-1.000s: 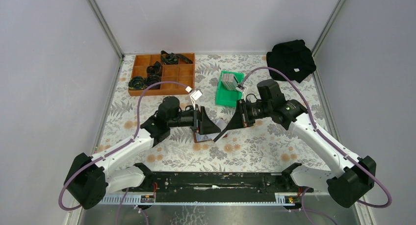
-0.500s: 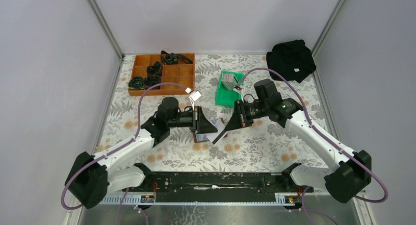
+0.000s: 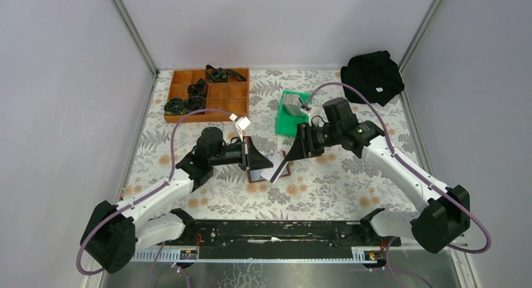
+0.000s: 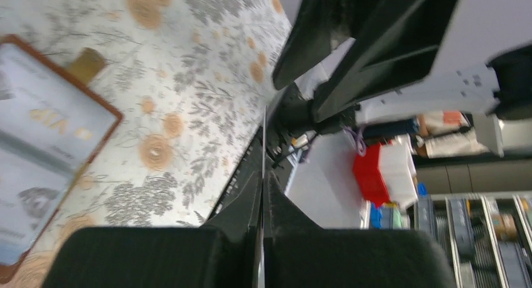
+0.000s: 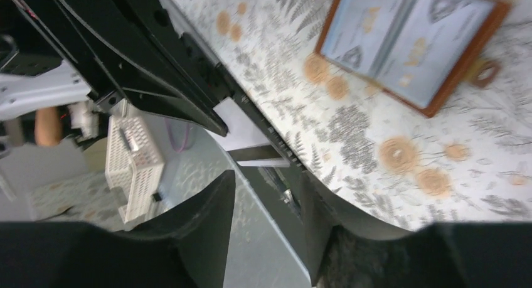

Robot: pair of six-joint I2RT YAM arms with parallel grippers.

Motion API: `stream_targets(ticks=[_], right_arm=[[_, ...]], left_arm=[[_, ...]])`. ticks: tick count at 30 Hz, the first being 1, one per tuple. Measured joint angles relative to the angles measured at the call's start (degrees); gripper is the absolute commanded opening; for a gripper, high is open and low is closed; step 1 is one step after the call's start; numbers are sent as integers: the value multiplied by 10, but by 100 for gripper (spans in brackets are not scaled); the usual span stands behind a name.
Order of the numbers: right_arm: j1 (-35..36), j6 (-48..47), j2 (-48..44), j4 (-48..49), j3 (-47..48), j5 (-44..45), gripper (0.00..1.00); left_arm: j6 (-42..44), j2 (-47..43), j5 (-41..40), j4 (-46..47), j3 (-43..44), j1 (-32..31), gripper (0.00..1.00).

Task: Put the credit cards into the card holder
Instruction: Pick up the credit card from the storage box, then turn over the card slot in the card holder.

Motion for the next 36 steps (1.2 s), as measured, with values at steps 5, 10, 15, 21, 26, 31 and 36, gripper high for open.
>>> stream_targets(ticks=[5,10,15,21,26,31,36], right_arm=[[-3,-3,4,2,18,78,57],[6,-11,41,3,45,154,57],[43,-13,94,11,62,224,45],[82,-12,163,27,69,273,20],[105,-11,216,35,73,308,4],[107,-9,252,35,80,339,0],[107,-8,273,35,80,355,0]], left_arm=[[3,-29,-121,-67,-5,6,0],[-17,-55,-263,-130,-27,7,0],[-56,-68,-368,-189,-54,7,0],[-98,-96,-443,-227,-78,7,0],[-117,-104,-468,-233,-90,7,0],[-129,-104,-478,-231,-105,7,0],[-138,-98,-478,-219,-126,7,0]])
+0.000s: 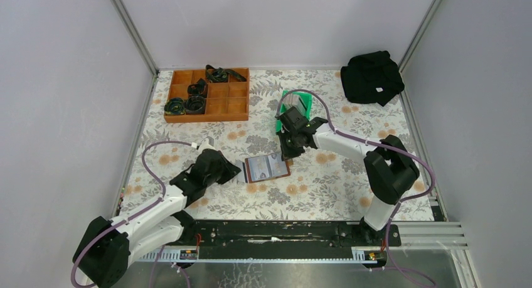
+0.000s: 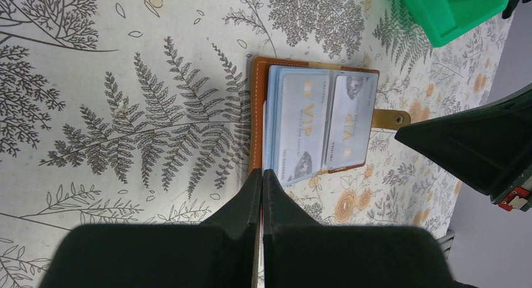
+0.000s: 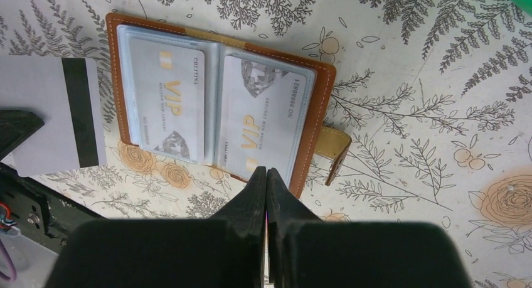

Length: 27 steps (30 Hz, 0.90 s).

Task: Put the credit cards into the card holder
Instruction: Turn over the card slot in the card holder.

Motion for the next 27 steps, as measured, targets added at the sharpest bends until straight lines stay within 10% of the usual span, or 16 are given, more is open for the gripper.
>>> stream_targets(ticks=[27], right_arm=[[0,10,49,26,-19,9,0]], left_arm=[[19,54,3,120,-26,0,0]])
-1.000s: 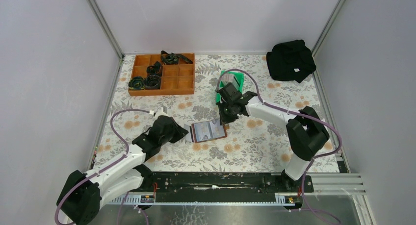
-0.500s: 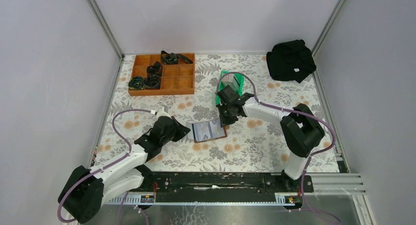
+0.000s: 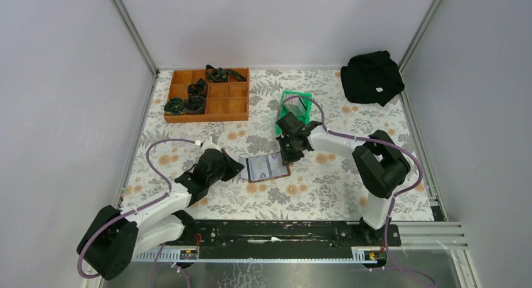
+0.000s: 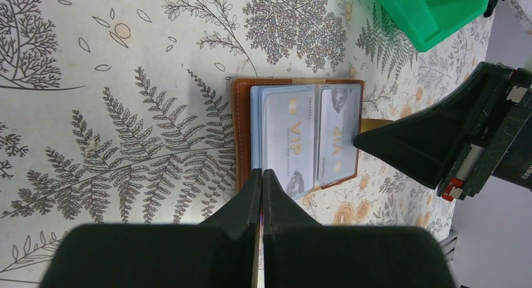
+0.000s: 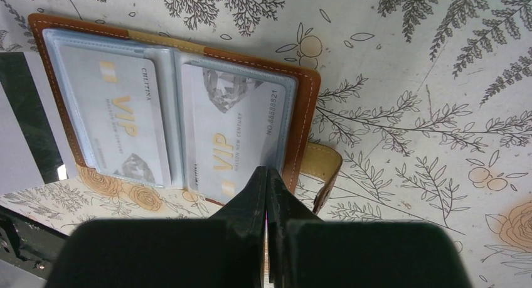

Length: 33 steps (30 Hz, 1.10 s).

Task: Put the credit cards into the card holder
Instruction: Turn over the card slot in the card holder.

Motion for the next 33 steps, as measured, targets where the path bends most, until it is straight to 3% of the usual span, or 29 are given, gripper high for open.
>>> stream_targets(ticks=[33], right_arm=[[0,2,8,5,-7,0,0]], left_arm=[[9,42,13,59,-2,0,0]])
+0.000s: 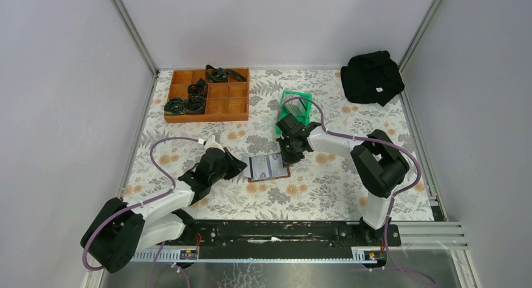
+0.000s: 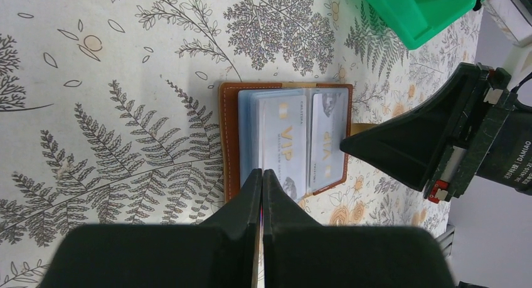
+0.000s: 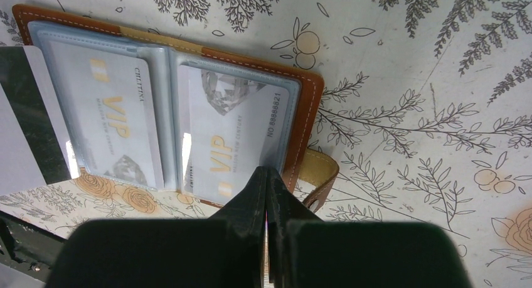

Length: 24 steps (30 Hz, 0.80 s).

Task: Put the credit cards into the card holder
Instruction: Turn over the card slot in the card holder.

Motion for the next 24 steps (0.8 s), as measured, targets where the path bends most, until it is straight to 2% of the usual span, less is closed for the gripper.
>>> stream_targets(ticks=[13,24], right_arm=[[0,0,0,1,-1,0,0],[0,0,0,2,-2,0,0]], left_arm=[[3,20,21,28,-4,0,0],[4,-37,-4,16,-15,0,0]])
